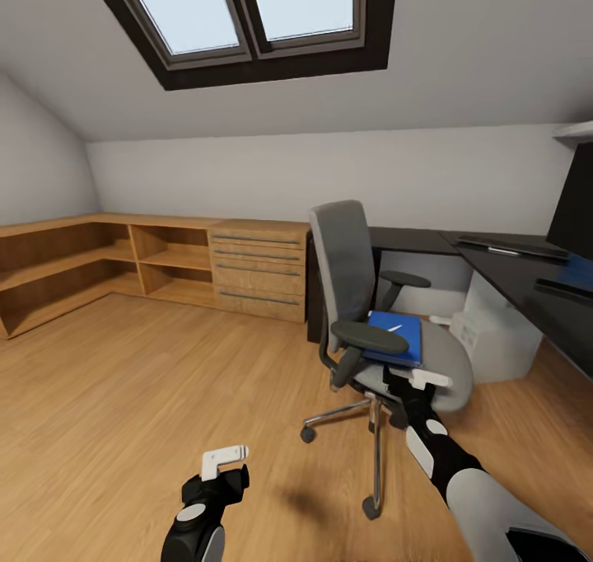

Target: In the bedroom, organize the workspace by keeping the computer under the desk, ensuring the monitor is on the desk, placing the keyboard on the desk next to the monitor, placing the mouse on the desk next to the keyboard, moving the folder from the swivel chair onto the desk next to the mouse, stacking the notebook on top of the folder with the pen on top of the notebook, and positioning the swivel chair next to the desk.

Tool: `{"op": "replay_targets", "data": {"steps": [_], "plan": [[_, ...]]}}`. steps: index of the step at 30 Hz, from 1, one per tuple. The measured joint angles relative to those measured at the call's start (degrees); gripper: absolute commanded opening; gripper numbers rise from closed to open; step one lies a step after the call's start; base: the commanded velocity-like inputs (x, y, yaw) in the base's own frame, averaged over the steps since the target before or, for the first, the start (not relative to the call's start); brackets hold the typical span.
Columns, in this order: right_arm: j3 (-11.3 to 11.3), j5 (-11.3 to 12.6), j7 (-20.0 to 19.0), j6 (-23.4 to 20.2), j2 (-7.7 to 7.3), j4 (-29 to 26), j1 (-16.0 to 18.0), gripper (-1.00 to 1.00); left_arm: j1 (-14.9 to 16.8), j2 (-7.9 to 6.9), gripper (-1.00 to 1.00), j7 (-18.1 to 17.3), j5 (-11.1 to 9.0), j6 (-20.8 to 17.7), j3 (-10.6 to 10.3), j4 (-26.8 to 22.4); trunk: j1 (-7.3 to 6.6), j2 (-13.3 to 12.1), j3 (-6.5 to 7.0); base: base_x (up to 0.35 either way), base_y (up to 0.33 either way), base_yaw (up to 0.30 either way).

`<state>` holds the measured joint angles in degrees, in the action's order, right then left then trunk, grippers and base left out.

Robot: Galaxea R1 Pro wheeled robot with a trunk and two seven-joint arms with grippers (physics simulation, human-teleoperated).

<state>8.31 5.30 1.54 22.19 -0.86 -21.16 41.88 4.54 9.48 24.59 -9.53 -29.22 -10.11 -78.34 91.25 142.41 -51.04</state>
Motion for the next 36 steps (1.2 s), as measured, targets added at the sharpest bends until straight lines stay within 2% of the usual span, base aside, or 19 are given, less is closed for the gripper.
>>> {"op": "replay_targets", "data": {"steps": [14,26,36], "plan": [[0.08,0.11,0.01,0.17,-0.2,0.0,0.0,1.0,0.0,-0.02,1.0,0.0,0.02,0.0,0.09,-0.16,0.0,0.0,0.0,0.0,0.0,-0.262],[0.25,0.18,0.02,0.41,-1.64,0.0,0.0,1.0,0.0,-0.06,1.0,0.0,-0.03,0.01,0.32,-2.08,0.0,0.0,0.0,0.0,0.0,-0.257],[0.33,0.25,-0.05,1.86,-1.7,0.21,0.01,1.0,-0.01,-0.33,1.0,0.07,-0.05,0.08,0.48,-3.3,0.0,0.0,0.0,0.0,0.0,-0.067]]}}
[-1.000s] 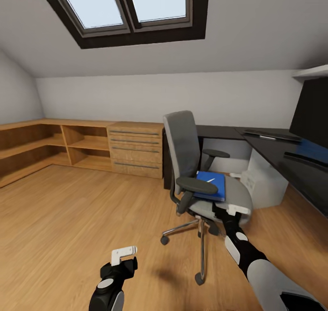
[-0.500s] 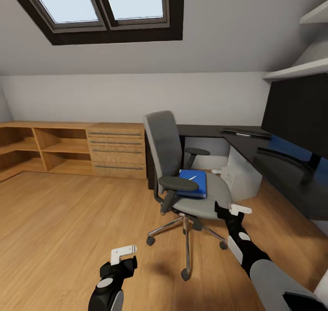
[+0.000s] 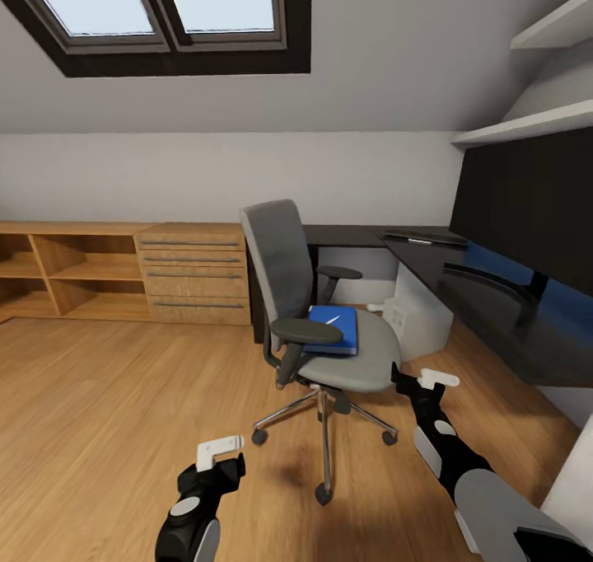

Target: In the bedroom, organize the workspace by keeping the computer under the desk, ensuring the monitor is on the desk, placing the keyboard on the desk next to the monitor, placing the mouse on the desk next to the keyboard, moving the folder from the swivel chair onto the desk next to the mouse, stacking the notebook on top of the folder with the pen on top of the notebook, and positioning the swivel chair next to the desk.

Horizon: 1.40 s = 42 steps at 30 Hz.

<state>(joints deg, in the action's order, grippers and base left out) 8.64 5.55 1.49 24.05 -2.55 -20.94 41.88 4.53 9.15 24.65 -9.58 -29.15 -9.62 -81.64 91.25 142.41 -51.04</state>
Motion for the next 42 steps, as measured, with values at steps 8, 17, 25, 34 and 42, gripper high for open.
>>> {"op": "replay_targets", "data": {"steps": [8,17,25,34,42], "plan": [[4.51,4.01,-0.33,-1.01,-0.21,0.04,0.0,1.0,0.0,-0.84,1.0,0.02,-0.2,0.0,0.13,-1.7,0.0,0.0,0.0,0.0,0.0,-0.006],[8.81,11.99,-1.71,-9.94,-0.97,-0.46,0.0,1.0,-0.03,-1.07,1.0,0.09,-0.26,-0.05,0.2,-3.01,0.0,0.0,0.0,0.0,0.0,0.0],[10.19,24.06,-2.39,-16.1,-3.11,-0.96,0.17,1.0,-0.07,-1.28,1.0,0.1,-0.34,-0.15,0.22,-3.37,0.0,0.0,0.0,0.0,0.0,0.0],[10.41,35.39,-2.47,-21.88,-4.19,-1.79,0.35,1.0,-0.09,-1.23,1.0,0.19,-0.28,0.07,0.08,-3.27,0.0,0.0,0.0,0.0,0.0,0.0],[10.17,36.71,-2.68,-21.92,-3.89,-1.69,0.27,1.0,-0.09,-1.23,1.0,0.13,-0.27,0.32,0.05,-3.23,0.0,0.0,0.0,0.0,0.0,0.0]]}}
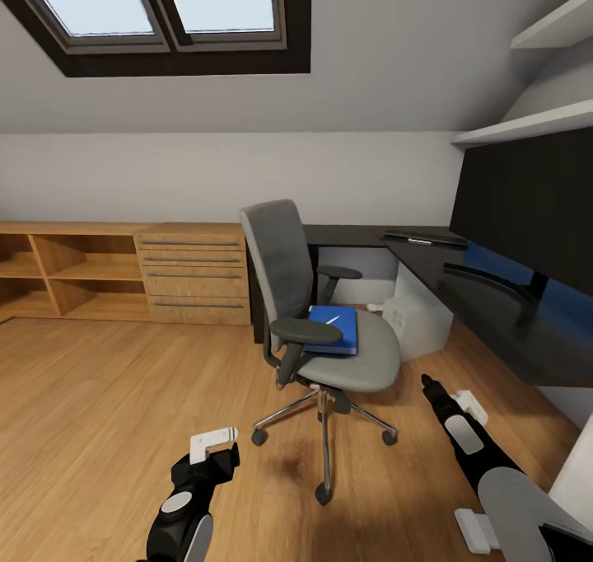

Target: In the bedroom, organize the workspace by keeping the computer under the desk, ensuring the monitor is on the desk, placing the keyboard on the desk next to the monitor, placing the mouse on the desk next to the keyboard, moving the folder from the swivel chair onto the desk next to the mouse, stacking the notebook on top of the folder with the pen on top of the notebook, and positioning the swivel chair next to the desk.

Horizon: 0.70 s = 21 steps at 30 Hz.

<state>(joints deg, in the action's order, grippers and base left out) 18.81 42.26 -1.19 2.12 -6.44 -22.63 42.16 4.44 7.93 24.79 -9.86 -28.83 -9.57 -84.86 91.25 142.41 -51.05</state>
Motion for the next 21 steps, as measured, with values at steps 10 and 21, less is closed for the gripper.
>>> {"op": "replay_targets", "data": {"steps": [10,21], "plan": [[-0.26,-0.55,-1.77,0.0,-0.14,-0.22,-0.1,1.0,0.0,0.0,1.0,0.04,-0.02,-0.03,-0.01,0.02,0.0,0.0,0.0,0.0,0.0,0.0],[-0.26,-0.77,-2.01,-0.06,-0.04,-0.21,-0.08,1.0,0.0,-0.09,1.0,-0.02,0.0,-0.06,0.0,0.11,0.0,0.0,0.0,0.09,0.037,0.0]]}}
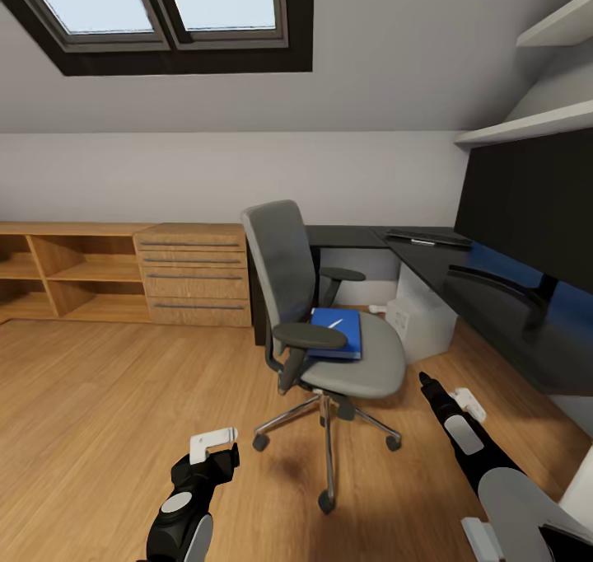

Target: In the bedroom, organize the workspace by keeping the computer under the desk, ensuring the monitor is on the desk, placing the keyboard on the desk next to the monitor, placing the mouse on the desk next to the keyboard, moving the folder from the swivel chair onto the desk next to the mouse, stacking the notebook on top of the folder with the pen on top of the notebook, and positioning the swivel chair next to the desk.

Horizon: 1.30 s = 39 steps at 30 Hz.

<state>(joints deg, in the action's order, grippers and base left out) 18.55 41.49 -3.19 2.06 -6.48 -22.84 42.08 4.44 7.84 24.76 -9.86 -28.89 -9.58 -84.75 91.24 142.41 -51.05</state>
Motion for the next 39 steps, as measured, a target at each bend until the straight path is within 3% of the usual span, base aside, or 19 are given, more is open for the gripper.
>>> {"op": "replay_targets", "data": {"steps": [39], "plan": [[-0.01,-0.08,-0.11,0.06,-0.13,-0.07,-0.01,1.0,0.0,0.0,1.0,0.0,0.01,-0.05,0.02,0.17,0.0,0.0,0.0,0.125,0.001,0.0]]}}
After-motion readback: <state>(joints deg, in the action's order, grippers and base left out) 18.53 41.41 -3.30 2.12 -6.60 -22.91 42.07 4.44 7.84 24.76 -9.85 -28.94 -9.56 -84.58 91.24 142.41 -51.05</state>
